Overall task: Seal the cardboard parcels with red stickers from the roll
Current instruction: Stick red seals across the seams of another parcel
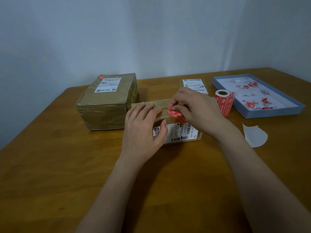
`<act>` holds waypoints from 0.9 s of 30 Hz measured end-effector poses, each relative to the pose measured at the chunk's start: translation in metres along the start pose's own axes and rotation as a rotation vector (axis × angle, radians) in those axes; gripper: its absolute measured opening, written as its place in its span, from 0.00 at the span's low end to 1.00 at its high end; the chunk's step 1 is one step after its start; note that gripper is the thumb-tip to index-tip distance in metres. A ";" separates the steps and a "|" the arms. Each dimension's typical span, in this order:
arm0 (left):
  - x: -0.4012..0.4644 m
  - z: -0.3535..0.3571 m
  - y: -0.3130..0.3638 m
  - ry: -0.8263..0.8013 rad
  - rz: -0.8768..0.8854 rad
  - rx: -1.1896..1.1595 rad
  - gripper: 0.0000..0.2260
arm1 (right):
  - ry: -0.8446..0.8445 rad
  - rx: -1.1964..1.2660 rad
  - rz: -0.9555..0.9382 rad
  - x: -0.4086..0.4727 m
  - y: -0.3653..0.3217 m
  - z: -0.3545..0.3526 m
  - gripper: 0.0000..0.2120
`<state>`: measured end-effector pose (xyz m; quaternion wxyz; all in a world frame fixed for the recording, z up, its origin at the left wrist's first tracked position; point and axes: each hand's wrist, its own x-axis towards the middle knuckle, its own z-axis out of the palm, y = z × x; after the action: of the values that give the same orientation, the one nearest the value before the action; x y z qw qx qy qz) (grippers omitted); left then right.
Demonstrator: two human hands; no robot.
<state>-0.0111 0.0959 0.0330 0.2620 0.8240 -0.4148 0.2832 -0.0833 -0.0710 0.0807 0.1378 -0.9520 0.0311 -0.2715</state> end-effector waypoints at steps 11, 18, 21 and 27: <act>-0.001 0.000 0.000 0.002 0.002 -0.006 0.19 | 0.059 -0.056 -0.063 -0.006 -0.003 0.002 0.06; -0.001 0.000 0.001 0.008 0.001 -0.016 0.19 | 0.086 -0.119 -0.091 -0.007 -0.004 0.005 0.06; -0.001 0.000 0.000 0.012 0.002 -0.021 0.19 | 0.103 -0.143 -0.120 -0.007 -0.004 0.005 0.05; -0.001 -0.001 0.000 0.014 0.006 -0.041 0.19 | 0.122 -0.162 -0.132 -0.010 -0.005 0.005 0.06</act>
<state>-0.0117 0.0971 0.0332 0.2811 0.8153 -0.4211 0.2809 -0.0889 -0.0640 0.0731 0.0401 -0.9418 -0.0018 -0.3338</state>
